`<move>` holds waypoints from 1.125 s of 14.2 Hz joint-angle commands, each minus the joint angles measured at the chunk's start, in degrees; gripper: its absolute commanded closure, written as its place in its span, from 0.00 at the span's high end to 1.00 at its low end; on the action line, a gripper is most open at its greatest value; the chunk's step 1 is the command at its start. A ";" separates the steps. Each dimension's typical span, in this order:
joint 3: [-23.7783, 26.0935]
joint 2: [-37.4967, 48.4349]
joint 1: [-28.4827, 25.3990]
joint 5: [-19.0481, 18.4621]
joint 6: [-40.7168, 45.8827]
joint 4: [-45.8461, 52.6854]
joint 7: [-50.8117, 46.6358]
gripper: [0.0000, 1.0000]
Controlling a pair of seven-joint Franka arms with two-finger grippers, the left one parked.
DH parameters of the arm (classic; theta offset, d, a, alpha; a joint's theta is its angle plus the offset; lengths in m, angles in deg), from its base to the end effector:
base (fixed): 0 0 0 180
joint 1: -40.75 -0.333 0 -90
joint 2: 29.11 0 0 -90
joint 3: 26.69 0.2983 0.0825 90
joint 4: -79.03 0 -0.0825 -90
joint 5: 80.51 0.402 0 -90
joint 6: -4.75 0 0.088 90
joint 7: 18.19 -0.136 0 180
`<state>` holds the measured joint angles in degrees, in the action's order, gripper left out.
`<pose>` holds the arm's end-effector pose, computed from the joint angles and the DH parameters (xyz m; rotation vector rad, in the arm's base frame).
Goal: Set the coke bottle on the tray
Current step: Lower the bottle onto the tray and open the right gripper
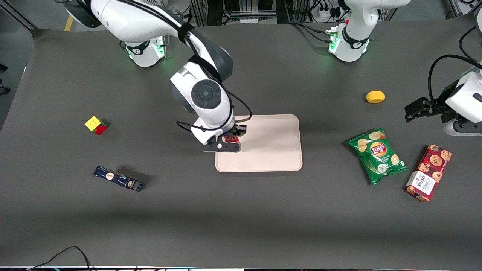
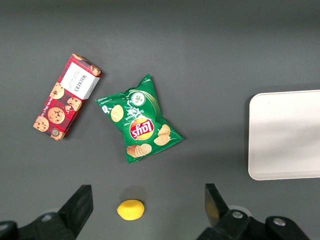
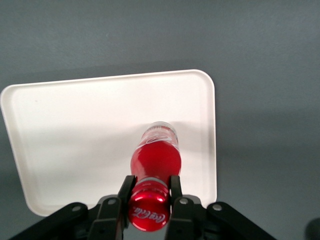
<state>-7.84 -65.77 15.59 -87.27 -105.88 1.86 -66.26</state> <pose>0.5577 0.4658 0.3132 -3.0937 0.1341 0.1192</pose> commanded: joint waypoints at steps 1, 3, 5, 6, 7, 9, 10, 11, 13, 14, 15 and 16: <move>-0.04 -0.16 0.11 -1.33 -2.83 -2.55 -1.85 0.00; -0.04 -0.34 0.02 -1.41 -2.74 -3.16 -1.85 0.00; -0.13 -0.26 0.28 -1.50 -2.74 -3.78 -2.02 0.00; -0.13 -0.26 0.28 -1.50 -2.74 -3.87 -2.02 0.00; -0.13 -0.26 0.28 -1.85 -2.74 -3.96 -2.11 0.01; -0.13 -0.26 0.28 -2.38 -2.92 -4.48 -2.20 0.09; -0.13 -0.26 0.28 -2.47 -2.92 -4.66 -2.29 0.17; -0.13 -0.26 0.28 -2.90 -3.18 -4.83 -2.29 0.34; -0.13 -0.26 0.37 -3.34 -3.80 -5.45 -2.64 0.48; -0.13 -0.26 0.37 -3.35 -3.89 -5.45 -2.64 0.77; -0.13 -0.17 0.37 -3.35 -3.97 -5.45 -2.73 1.00; -0.13 -0.08 0.46 -3.35 -3.89 -5.36 -2.73 1.00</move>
<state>-8.25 -66.76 15.85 -89.17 -108.99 -2.80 -67.03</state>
